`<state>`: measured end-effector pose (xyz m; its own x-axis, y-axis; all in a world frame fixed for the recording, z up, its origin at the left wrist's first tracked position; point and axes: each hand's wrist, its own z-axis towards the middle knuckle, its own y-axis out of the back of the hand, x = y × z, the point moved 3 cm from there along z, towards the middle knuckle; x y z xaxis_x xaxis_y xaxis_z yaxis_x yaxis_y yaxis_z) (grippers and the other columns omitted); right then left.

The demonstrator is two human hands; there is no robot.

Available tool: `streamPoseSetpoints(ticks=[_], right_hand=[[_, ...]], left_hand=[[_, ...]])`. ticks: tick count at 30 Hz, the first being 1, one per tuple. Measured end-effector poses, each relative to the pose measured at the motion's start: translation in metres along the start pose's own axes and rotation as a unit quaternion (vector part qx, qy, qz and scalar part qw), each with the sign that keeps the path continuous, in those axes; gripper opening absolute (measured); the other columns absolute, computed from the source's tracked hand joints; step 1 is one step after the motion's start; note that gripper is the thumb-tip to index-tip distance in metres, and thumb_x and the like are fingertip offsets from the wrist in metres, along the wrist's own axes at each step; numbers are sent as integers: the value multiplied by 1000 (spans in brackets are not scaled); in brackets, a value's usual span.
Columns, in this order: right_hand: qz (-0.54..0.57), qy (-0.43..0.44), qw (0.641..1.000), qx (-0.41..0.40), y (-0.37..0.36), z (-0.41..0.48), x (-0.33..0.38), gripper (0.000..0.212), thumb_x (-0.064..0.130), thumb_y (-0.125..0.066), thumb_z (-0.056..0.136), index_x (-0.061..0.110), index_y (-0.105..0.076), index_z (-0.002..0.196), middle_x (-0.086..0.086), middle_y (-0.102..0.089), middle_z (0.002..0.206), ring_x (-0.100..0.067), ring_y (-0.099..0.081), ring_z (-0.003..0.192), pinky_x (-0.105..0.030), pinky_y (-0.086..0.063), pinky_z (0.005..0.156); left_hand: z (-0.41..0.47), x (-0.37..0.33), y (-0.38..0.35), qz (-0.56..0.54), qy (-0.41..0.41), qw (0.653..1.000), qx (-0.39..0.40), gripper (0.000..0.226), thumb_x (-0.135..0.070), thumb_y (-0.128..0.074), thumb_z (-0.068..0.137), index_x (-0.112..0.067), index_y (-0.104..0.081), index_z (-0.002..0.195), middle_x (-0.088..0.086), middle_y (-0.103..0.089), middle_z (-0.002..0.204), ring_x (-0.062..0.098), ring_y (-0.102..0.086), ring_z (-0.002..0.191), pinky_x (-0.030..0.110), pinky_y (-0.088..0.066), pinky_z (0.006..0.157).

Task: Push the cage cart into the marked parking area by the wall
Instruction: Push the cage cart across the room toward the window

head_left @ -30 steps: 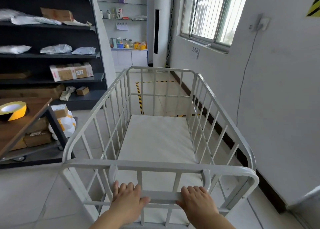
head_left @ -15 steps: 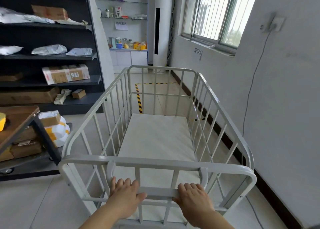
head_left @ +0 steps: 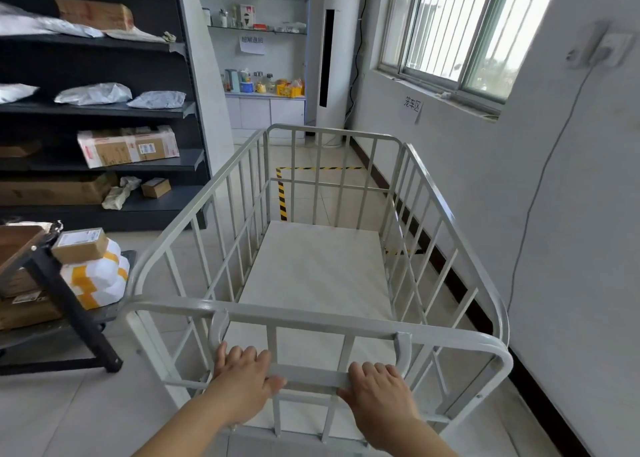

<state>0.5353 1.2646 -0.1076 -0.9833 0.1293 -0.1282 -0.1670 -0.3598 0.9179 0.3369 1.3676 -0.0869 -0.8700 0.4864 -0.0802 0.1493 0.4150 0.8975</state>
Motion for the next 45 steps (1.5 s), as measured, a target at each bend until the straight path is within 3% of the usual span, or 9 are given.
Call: streamPoseSetpoints(ticks=[4, 12, 16, 24, 38, 45], right_hand=[[7, -9, 999, 41, -11, 30, -11, 36, 54, -34, 76, 27, -51, 61, 5, -48, 49, -13, -50, 45, -26, -47, 49], [8, -21, 999, 34, -43, 88, -32, 47, 62, -27, 81, 27, -50, 59, 6, -48, 49, -12, -50, 44, -25, -46, 48], [16, -25, 998, 56, -58, 123, -43, 39, 60, -35, 70, 26, -51, 58, 6, -47, 48, -12, -50, 43, -24, -45, 46], [23, -28, 998, 52, -90, 191, -62, 39, 61, -36, 66, 26, -52, 59, 8, -48, 50, -10, -52, 46, -21, -46, 49], [19, -48, 998, 46, -132, 303, -71, 35, 59, -35, 70, 29, -49, 59, 7, -48, 51, -10, -51, 48, -23, -45, 51], [24, -34, 996, 83, -162, 363, -92, 32, 59, -37, 71, 29, -45, 61, 8, -48, 51, -10, -51, 48, -23, -45, 50]], left_hand=[[32, 3, 13, -8, -3, 1000, -3, 45, -55, -21, 97, -22, -41, 120, 1, -44, 125, 25, -32, 127, 51, 2, 117], [92, 7, 44, -3, 0, 1000, 1, 44, -54, -21, 97, -23, -40, 123, 0, -44, 126, 24, -32, 127, 50, 2, 117], [128, 10, 61, 4, -1, 1000, 3, 46, -54, -21, 97, -22, -40, 125, 1, -44, 128, 25, -31, 129, 51, 3, 117], [200, 19, 98, 10, 2, 1000, 11, 46, -54, -24, 96, -22, -40, 126, 2, -43, 129, 25, -31, 129, 50, 5, 116], [308, 55, 154, 7, -20, 1000, -12, 46, -54, -22, 97, -22, -40, 125, 2, -44, 128, 25, -32, 128, 50, 3, 116], [367, 56, 183, 8, -19, 999, -42, 48, -56, -24, 96, -22, -42, 125, 3, -45, 129, 26, -33, 128, 48, 1, 116]])
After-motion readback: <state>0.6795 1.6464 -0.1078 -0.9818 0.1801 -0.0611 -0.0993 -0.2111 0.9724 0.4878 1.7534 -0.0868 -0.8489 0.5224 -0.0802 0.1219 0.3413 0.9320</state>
